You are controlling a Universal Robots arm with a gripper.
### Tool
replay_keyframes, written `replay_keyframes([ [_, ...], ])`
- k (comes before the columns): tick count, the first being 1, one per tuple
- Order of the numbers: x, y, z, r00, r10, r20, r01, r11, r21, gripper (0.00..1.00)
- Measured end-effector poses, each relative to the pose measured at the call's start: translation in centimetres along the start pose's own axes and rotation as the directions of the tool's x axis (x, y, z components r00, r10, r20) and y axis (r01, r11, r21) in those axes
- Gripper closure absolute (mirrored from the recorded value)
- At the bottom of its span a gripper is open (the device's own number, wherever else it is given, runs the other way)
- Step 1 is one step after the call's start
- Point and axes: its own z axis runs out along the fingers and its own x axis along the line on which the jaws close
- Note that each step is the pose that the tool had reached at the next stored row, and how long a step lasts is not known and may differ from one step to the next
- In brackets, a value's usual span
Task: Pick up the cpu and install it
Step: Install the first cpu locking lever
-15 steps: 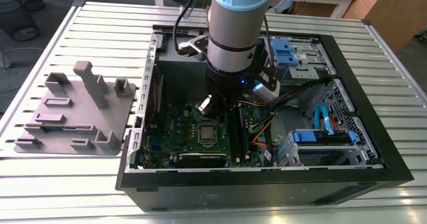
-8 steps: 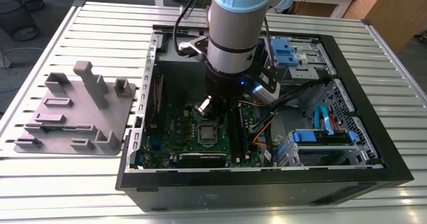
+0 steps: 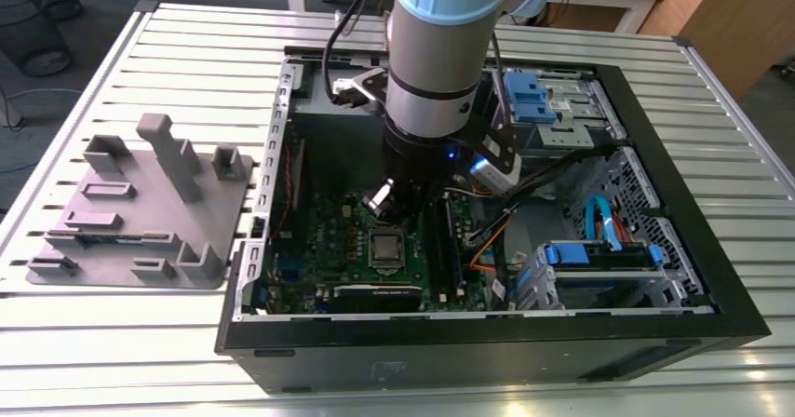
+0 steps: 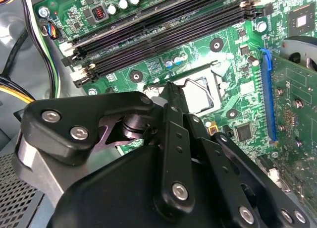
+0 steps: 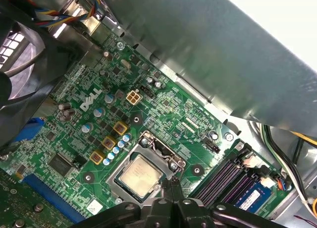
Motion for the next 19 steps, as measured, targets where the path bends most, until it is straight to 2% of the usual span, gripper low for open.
replay_keyframes([
  [19, 0.08, -0.11, 0.54, 1.0, 0.0, 0.0001, 0.0, 1.0, 0.0, 0.89],
])
